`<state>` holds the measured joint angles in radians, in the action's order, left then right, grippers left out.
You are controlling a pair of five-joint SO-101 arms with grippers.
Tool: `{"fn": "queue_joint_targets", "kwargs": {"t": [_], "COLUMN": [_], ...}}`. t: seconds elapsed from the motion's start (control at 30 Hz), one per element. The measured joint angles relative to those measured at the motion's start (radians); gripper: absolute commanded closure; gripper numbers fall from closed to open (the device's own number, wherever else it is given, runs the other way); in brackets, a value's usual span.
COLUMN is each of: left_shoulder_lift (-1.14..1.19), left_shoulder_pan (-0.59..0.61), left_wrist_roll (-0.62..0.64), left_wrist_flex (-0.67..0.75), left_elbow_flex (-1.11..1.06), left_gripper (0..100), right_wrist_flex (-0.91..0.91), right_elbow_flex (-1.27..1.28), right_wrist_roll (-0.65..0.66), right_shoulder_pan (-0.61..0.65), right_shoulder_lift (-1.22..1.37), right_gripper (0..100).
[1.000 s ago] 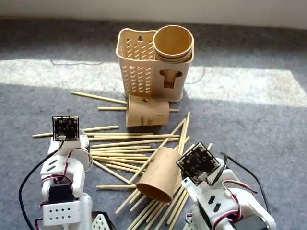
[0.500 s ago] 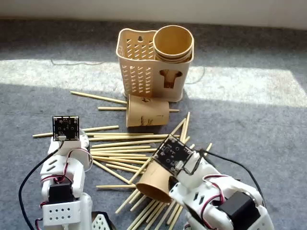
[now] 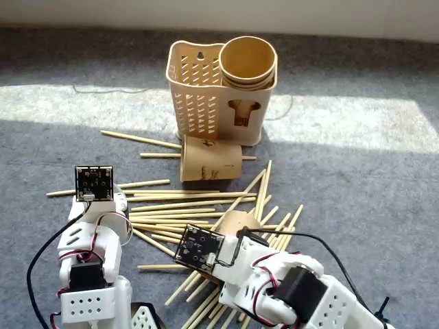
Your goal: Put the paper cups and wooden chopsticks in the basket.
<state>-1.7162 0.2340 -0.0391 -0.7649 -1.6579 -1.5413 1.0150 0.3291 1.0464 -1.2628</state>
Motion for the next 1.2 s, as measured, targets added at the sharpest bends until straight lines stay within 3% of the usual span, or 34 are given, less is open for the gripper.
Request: {"fn": "queue_joint_targets", "kwargs": {"t": [0.13,0.6,0.87,1.2], "left_shoulder_lift": [0.000,0.000,0.000,0.000], "left_shoulder_pan": [0.000,0.000,0.000,0.000], "left_wrist_roll": [0.000,-0.002,-0.002,-0.002], "left_wrist_flex": [0.000,0.000,0.000,0.000], "left_elbow_flex": [0.000,0.000,0.000,0.000], "left_gripper": [99,99,99,99], "right_wrist_flex": [0.031,0.229,0.270,0.354], "right_elbow_flex": [0.008,0.048,0.048,0.003], "right_wrist_roll": [0.002,0.155,0.161,0.161], "right_shoulder_pan": [-0.049,-0.437,-0.505,-0.644], "right_shoulder_lift": [-0.005,0.003,0.003,0.003], "right_gripper": [69.0,69.3,91.3,99.4]}}
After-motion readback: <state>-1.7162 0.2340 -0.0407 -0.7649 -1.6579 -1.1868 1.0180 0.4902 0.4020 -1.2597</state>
